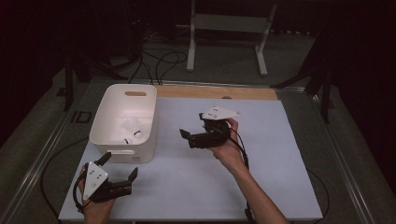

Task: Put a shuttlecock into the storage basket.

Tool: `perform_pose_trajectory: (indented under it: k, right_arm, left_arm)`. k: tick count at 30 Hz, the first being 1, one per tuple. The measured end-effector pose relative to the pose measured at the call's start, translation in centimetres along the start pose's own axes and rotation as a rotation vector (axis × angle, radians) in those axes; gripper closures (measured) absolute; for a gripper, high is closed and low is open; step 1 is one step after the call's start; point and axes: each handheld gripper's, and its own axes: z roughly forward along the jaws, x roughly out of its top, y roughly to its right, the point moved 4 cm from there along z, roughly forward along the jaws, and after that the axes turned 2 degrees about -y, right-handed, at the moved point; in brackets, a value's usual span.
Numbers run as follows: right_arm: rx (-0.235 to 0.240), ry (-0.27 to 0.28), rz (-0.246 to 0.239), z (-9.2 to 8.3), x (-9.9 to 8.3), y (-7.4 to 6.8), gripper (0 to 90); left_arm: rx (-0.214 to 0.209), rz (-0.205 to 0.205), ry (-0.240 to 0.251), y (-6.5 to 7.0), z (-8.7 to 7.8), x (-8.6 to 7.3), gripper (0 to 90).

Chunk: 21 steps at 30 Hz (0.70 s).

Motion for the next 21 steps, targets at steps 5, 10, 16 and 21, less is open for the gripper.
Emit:
perform_pose_trajectory:
  k: [5, 10, 16, 21]
  right_arm:
    - [-0.030, 0.000, -0.010, -1.0, -1.0, 0.5, 10.3]
    - [-0.048, 0.001, -0.004, -1.8, -2.2, 1.2, 10.3]
    - [-0.065, 0.006, 0.013, -2.8, -3.4, 1.9, 10.3]
    - [-0.090, 0.004, 0.021, -4.2, -4.8, 2.6, 10.3]
  left_arm:
    - [-0.008, -0.016, 0.004, -0.2, 0.1, 0.1, 0.3]
    - [-0.011, -0.025, 0.006, -0.4, 0.2, 0.3, 0.3]
    - [-0.014, -0.031, 0.003, -0.5, 0.4, 0.4, 0.3]
    - [-0.023, -0.034, 0.001, -0.5, 0.6, 0.5, 0.3]
